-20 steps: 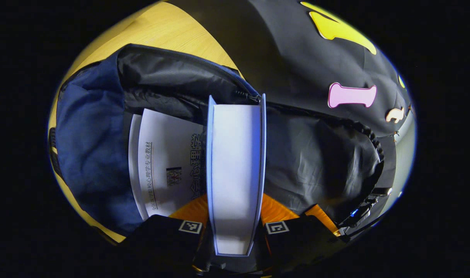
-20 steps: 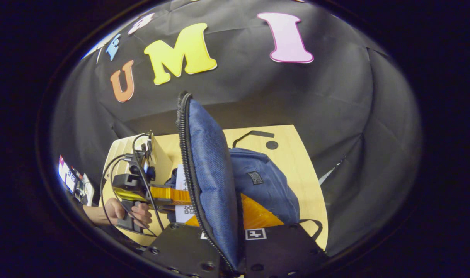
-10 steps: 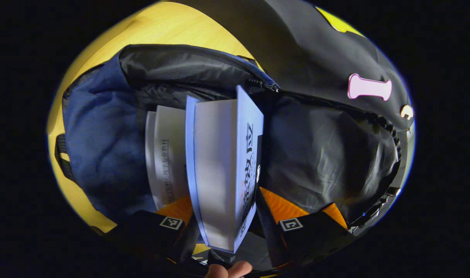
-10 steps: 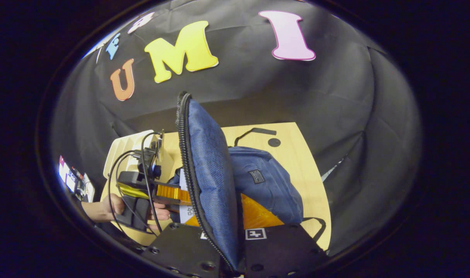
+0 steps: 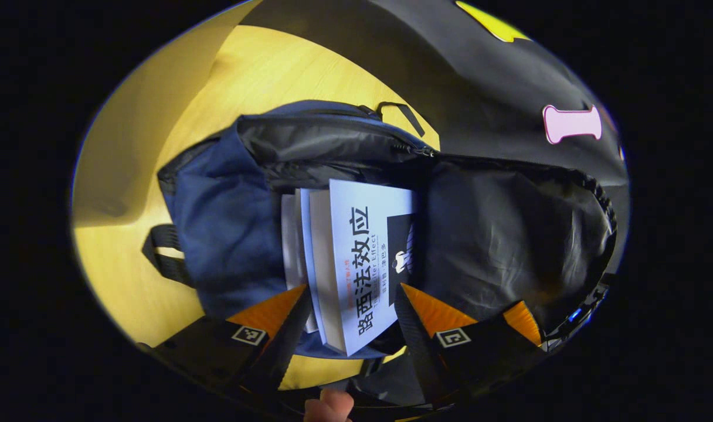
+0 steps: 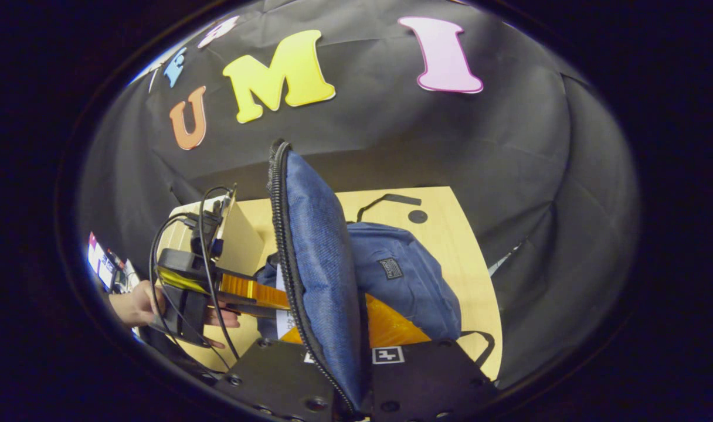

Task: Open the schoolbag, grab two books from the bookshelf and put them into the schoolbag.

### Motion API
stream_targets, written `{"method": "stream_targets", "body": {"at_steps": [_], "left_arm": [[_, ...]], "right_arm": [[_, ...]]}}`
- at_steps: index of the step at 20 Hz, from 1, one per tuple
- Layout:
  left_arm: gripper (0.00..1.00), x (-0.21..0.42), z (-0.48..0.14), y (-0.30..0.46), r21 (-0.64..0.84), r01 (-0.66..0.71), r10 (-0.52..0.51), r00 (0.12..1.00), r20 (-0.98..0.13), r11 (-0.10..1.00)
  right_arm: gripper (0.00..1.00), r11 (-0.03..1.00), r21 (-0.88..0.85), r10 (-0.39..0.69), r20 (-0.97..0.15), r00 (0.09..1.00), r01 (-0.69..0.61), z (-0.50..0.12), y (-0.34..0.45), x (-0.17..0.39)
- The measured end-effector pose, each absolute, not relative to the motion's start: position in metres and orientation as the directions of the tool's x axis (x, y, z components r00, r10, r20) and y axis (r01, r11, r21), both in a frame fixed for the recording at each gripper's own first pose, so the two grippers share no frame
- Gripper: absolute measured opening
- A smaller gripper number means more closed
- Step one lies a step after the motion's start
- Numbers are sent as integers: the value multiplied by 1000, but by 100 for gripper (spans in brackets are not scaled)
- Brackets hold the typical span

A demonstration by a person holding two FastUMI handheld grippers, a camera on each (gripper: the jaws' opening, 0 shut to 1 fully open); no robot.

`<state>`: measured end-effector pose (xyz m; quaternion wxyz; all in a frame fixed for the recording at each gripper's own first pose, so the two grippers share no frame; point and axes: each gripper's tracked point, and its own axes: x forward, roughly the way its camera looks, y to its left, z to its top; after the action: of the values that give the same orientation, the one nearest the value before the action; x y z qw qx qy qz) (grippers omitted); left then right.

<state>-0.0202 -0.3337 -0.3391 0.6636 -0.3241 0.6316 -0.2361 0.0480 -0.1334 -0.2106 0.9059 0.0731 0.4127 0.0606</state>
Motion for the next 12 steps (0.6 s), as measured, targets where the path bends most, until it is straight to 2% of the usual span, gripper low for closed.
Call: {"method": "stream_targets", "body": {"at_steps": [1,6,12], "left_arm": [[90,-18,-338,-328,-704,-80,-698,99,-710,705],[91,-15,-313,-289,-578,36,-573,184,-798,816],[91,3,-260,-242,-449,133,-462,405,-789,883]], "right_arm": [[4,981,185,173,-738,652,-52,-210,-131,47],[3,980,191,182,-733,656,-58,-211,-119,44],[4,979,190,189,-736,650,-69,-214,-99,39]]}}
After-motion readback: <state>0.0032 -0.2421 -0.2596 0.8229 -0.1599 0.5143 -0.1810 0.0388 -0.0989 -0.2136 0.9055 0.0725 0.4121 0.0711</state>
